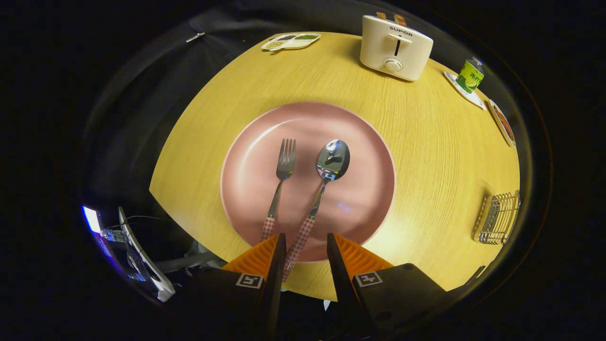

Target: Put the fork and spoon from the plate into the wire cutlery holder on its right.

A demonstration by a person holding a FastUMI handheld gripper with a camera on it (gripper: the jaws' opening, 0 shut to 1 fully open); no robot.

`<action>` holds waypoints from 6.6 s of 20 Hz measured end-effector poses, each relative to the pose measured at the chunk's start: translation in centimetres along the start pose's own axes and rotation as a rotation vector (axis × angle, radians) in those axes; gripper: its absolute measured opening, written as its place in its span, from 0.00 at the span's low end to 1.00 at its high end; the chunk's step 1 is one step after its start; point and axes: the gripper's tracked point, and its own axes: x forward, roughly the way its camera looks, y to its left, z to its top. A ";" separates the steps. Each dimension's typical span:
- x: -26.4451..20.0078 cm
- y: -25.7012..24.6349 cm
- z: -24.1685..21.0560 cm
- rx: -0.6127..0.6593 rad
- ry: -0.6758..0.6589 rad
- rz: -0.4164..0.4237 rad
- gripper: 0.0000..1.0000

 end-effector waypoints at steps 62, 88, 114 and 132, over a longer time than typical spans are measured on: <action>-16.7 -32.2 -3.9 0.115 0.434 -0.039 0.40; -13.6 2.9 2.7 -0.103 -0.022 0.333 0.42; 0.5 5.0 1.8 -0.063 0.113 0.185 0.10; -18.2 -13.4 2.4 0.042 -0.189 0.074 0.10</action>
